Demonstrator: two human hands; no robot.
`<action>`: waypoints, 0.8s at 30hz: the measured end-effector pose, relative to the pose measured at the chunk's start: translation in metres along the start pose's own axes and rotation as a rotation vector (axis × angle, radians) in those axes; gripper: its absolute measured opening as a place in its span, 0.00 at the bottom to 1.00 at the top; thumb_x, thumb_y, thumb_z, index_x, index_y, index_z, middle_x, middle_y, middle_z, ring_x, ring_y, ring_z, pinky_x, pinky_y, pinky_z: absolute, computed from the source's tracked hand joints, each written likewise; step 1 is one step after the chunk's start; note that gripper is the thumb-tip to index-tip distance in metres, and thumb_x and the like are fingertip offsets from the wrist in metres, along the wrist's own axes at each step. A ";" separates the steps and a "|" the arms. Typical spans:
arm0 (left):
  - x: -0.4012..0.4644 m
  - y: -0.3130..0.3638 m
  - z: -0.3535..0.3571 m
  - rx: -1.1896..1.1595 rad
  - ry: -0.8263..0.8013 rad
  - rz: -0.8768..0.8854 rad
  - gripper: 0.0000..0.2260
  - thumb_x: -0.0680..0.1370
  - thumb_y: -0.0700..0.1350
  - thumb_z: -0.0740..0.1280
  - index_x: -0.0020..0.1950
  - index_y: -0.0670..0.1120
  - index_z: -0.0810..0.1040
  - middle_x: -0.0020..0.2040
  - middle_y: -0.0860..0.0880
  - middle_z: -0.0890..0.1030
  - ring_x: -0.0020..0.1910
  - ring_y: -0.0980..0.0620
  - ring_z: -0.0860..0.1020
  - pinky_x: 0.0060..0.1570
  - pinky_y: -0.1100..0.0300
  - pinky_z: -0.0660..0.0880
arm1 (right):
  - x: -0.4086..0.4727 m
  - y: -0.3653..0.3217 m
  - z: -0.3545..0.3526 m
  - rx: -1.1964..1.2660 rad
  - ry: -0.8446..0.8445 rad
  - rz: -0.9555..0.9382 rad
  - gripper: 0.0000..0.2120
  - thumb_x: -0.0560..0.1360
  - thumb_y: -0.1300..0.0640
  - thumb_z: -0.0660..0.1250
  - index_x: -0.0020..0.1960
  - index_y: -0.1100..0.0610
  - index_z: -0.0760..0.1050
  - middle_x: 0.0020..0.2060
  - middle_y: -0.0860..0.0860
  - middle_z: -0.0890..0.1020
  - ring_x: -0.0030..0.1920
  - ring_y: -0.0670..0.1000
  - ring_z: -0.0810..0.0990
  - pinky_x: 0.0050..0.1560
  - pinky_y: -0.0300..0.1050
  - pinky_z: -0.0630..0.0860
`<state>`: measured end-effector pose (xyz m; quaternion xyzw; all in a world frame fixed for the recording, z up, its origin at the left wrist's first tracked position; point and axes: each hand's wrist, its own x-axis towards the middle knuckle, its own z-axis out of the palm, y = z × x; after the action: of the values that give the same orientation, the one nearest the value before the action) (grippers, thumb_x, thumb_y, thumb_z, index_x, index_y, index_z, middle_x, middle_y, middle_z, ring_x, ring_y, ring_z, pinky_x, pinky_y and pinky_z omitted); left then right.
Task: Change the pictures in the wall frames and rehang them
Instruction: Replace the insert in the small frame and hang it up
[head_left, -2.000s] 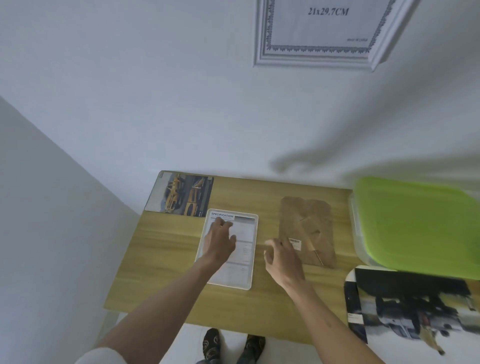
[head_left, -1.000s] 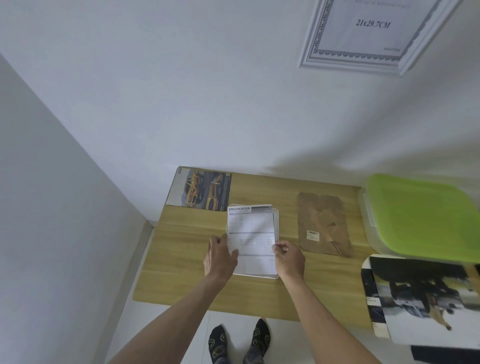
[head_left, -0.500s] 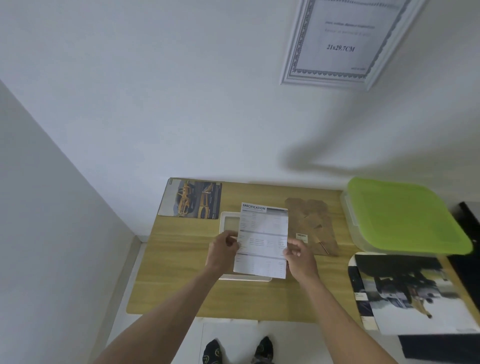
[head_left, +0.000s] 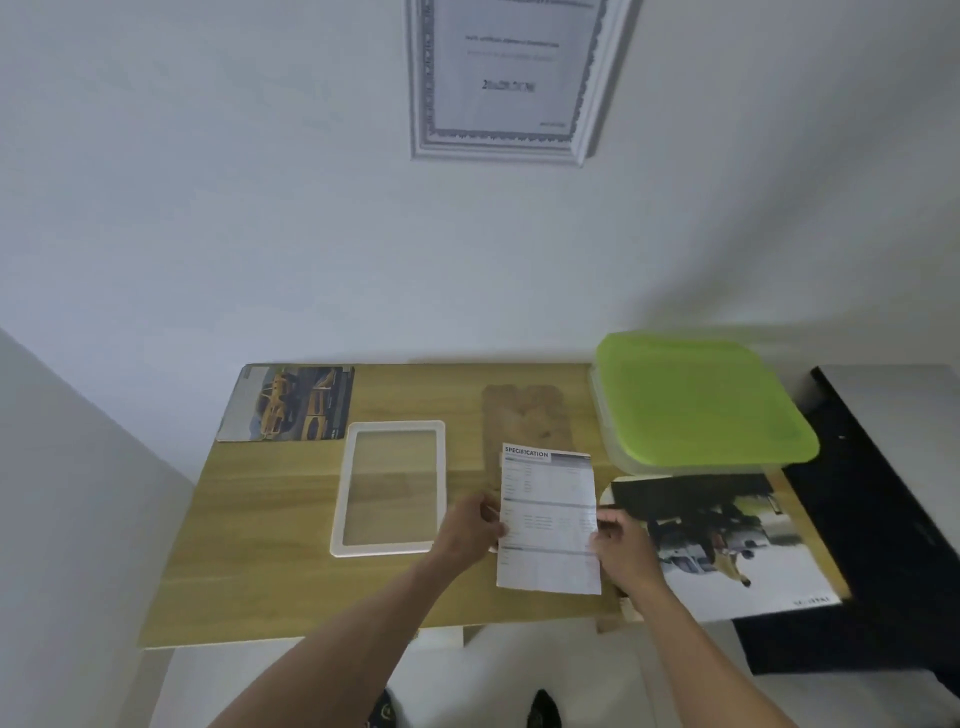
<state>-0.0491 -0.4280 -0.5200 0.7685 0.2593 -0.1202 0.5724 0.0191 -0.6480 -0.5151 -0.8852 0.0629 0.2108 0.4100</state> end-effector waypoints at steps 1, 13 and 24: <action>0.000 0.005 0.016 0.013 -0.019 -0.020 0.08 0.74 0.34 0.68 0.50 0.43 0.76 0.43 0.47 0.81 0.38 0.49 0.84 0.34 0.56 0.82 | 0.002 0.010 -0.011 -0.008 0.002 0.018 0.10 0.76 0.64 0.65 0.53 0.52 0.77 0.51 0.48 0.82 0.51 0.50 0.79 0.47 0.45 0.76; 0.013 0.046 0.166 -0.029 -0.031 -0.079 0.09 0.70 0.28 0.68 0.48 0.37 0.77 0.38 0.45 0.81 0.41 0.41 0.84 0.40 0.44 0.82 | 0.045 0.098 -0.121 -0.157 0.010 0.027 0.13 0.76 0.64 0.63 0.57 0.51 0.75 0.52 0.51 0.81 0.50 0.52 0.78 0.44 0.44 0.70; 0.017 0.061 0.202 0.168 0.075 -0.101 0.09 0.73 0.33 0.65 0.47 0.46 0.75 0.43 0.49 0.78 0.40 0.49 0.78 0.29 0.63 0.73 | 0.066 0.115 -0.132 -0.307 0.015 -0.035 0.13 0.76 0.62 0.66 0.59 0.53 0.75 0.54 0.52 0.81 0.52 0.52 0.79 0.47 0.48 0.79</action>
<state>0.0207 -0.6269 -0.5427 0.8038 0.3079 -0.1413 0.4890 0.0887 -0.8187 -0.5475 -0.9399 0.0173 0.2042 0.2729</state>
